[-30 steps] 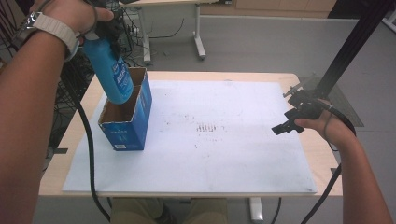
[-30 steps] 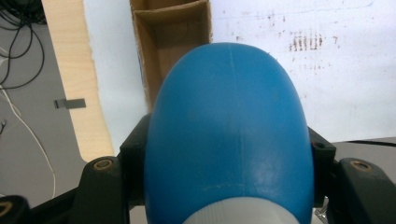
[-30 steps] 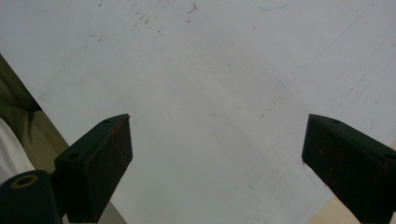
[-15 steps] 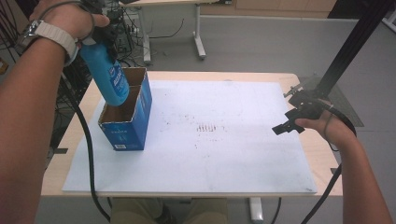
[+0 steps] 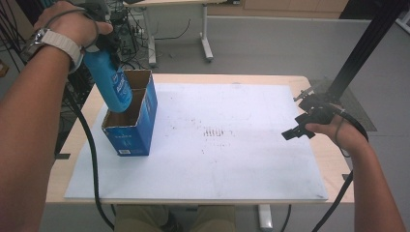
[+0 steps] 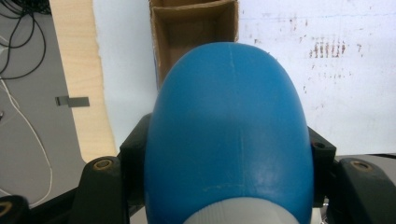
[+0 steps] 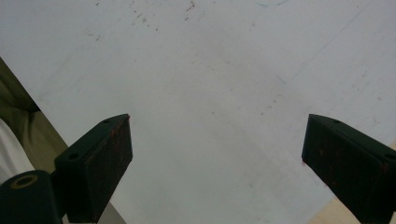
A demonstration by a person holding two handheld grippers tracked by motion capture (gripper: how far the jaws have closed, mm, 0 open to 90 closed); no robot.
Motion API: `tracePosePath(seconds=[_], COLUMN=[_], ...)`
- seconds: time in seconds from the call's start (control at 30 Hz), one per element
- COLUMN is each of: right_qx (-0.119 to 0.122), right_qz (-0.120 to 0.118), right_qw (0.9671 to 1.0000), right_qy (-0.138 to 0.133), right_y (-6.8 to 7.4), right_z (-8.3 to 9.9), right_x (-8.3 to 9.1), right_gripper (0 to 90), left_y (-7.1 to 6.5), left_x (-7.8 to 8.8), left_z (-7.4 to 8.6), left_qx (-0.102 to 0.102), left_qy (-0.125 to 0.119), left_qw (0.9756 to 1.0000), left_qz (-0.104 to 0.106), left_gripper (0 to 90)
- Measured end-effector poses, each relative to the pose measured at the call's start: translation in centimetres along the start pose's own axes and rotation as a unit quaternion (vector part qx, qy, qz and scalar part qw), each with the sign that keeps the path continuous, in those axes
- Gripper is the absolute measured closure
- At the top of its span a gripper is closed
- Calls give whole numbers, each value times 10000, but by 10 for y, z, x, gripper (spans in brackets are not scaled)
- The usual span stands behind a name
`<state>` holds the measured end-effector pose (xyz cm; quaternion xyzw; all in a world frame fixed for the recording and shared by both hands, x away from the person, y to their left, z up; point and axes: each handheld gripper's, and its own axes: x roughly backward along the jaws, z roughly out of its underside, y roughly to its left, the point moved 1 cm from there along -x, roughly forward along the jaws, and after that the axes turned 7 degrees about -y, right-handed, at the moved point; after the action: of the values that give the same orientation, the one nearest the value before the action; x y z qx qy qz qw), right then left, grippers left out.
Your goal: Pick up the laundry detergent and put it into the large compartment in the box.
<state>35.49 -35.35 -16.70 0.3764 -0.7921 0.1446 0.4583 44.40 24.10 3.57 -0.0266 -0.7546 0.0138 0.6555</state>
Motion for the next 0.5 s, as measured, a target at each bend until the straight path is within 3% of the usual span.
tracePosePath(seconds=[0.5], right_qx=[7], right_qz=[-41], right_qw=[10000], right_qy=[11], right_y=[-2], right_z=[-2], right_x=[-5], right_gripper=[84], left_y=[5], left_x=[-20], left_z=[-3], left_qx=[32], left_qy=[-8], left_qw=[10000], left_qz=[-8], left_gripper=[384])
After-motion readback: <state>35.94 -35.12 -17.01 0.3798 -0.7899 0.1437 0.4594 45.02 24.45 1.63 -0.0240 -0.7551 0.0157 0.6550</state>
